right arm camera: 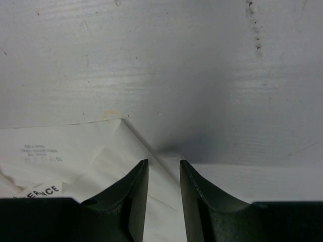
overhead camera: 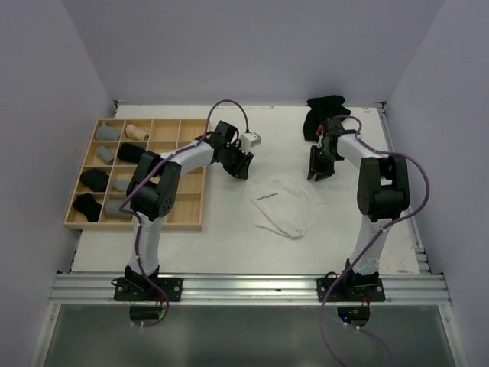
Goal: Roll the underwear
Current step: Flatten the underwear
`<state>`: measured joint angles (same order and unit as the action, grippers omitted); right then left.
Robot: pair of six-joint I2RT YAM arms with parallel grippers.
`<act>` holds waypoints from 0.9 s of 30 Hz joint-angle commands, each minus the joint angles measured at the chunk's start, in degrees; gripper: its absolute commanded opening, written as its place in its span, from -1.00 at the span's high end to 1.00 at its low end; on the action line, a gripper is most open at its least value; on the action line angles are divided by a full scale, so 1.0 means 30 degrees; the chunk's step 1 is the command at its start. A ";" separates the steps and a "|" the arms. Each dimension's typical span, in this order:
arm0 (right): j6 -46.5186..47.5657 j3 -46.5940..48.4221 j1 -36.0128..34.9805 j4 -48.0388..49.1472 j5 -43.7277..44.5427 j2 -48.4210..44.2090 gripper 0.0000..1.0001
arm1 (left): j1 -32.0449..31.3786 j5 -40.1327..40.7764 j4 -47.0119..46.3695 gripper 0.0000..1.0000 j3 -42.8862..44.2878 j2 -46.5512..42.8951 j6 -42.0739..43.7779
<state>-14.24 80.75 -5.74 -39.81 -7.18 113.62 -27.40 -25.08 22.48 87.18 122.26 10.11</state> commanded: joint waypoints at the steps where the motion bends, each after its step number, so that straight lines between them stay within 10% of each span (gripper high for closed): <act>1: 0.0352 0.0740 -0.0255 0.0467 -0.0916 0.0649 0.28 | 0.0227 -0.0280 0.0797 0.16 0.1027 0.0848 0.0059; 14: 0.0644 0.1676 -0.0958 0.0351 -0.0918 0.2350 0.85 | -0.0124 -0.2391 0.0944 0.27 0.0239 0.1522 -0.0586; 19: 0.0558 0.1705 -0.0929 0.0409 -0.1033 0.1971 1.00 | -0.0242 -0.2158 0.0857 0.95 0.0120 0.1698 -0.0848; 27: 0.0615 0.5187 -0.0257 -0.0321 -0.1414 0.0945 1.00 | 0.0753 -0.2333 0.0944 1.00 0.4188 0.1729 -0.1115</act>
<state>-13.41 89.52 -7.75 -40.71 -10.15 118.74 -26.96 -32.47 24.86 93.82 127.35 7.11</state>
